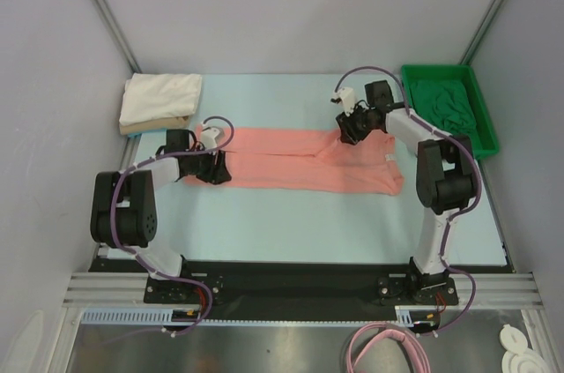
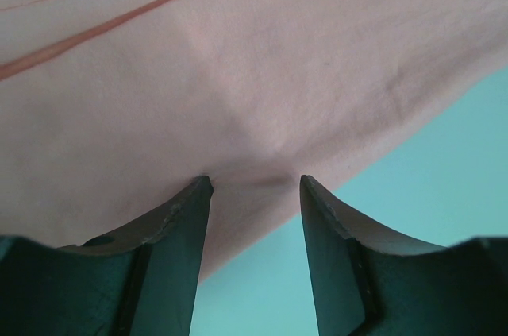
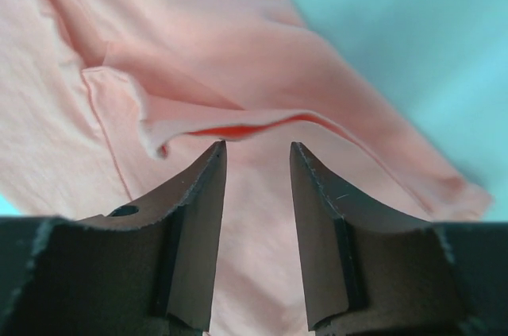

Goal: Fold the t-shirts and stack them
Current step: Fold the tshirt

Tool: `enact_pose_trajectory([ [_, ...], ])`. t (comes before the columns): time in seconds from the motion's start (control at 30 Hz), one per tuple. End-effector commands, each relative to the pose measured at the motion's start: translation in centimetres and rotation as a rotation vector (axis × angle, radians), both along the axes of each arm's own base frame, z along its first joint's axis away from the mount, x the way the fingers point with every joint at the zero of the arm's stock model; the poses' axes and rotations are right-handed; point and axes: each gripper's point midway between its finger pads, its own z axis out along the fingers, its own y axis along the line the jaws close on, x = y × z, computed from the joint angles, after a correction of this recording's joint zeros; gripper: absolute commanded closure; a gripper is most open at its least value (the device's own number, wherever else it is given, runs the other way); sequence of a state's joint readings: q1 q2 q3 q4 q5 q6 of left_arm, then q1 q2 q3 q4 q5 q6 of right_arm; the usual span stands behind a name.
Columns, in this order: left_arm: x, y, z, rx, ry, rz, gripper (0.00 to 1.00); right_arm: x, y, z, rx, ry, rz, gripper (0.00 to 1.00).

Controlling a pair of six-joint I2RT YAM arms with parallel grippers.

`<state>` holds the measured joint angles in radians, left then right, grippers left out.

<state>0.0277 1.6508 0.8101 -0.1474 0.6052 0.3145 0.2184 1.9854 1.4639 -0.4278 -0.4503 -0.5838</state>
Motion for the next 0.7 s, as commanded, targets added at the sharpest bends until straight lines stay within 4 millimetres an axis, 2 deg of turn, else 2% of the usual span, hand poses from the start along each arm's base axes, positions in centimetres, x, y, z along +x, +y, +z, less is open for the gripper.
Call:
enact_pose_trajectory([
  [0.0,0.1,1.2,2.6,0.074,-0.103,0.023,0.44,2.9,-2.0,6.1,0.045,-0.168,-0.111,0.57],
  [0.1,0.2,2.1,5.5,0.121,-0.190,0.053,0.39,2.5,-3.7,7.5,0.056,-0.178,-0.159,0.56],
  [0.13,0.4,2.3,6.4,0.130,-0.212,0.051,0.37,1.9,-4.8,8.2,0.057,-0.184,-0.181,0.56],
  [0.2,0.2,3.0,7.2,0.160,-0.216,0.067,0.32,0.6,-5.8,8.4,0.050,-0.172,-0.197,0.55],
  [0.23,0.4,3.4,7.7,0.170,-0.221,0.076,0.30,-0.6,-6.5,7.9,0.036,-0.154,-0.207,0.55],
  [0.27,0.4,3.7,7.9,0.183,-0.222,0.072,0.29,-1.9,-6.9,8.8,0.023,-0.161,-0.207,0.55],
  [0.33,0.2,4.0,8.0,0.204,-0.211,0.066,0.28,-3.6,-7.6,9.0,-0.003,-0.164,-0.211,0.54],
  [0.37,0.2,4.1,7.8,0.217,-0.207,0.056,0.28,-5.3,-7.8,8.5,-0.003,-0.144,-0.201,0.53],
  [0.43,0.2,4.4,7.2,0.229,-0.170,0.056,0.30,-7.0,-7.0,7.8,0.007,-0.117,-0.134,0.53],
  [0.47,0.3,4.4,7.0,0.226,-0.156,0.058,0.31,-7.9,-6.5,6.8,0.003,-0.081,-0.114,0.54],
  [0.57,0.4,3.8,5.7,0.190,-0.109,0.048,0.33,-8.8,-5.3,5.1,0.009,-0.012,-0.056,0.54],
  [0.63,0.9,3.4,5.0,0.157,-0.085,0.052,0.34,-8.6,-4.4,3.0,-0.011,0.051,-0.024,0.55],
  [0.67,0.9,3.1,3.8,0.144,-0.040,0.049,0.34,-8.6,-4.0,2.4,-0.016,0.077,-0.015,0.55],
])
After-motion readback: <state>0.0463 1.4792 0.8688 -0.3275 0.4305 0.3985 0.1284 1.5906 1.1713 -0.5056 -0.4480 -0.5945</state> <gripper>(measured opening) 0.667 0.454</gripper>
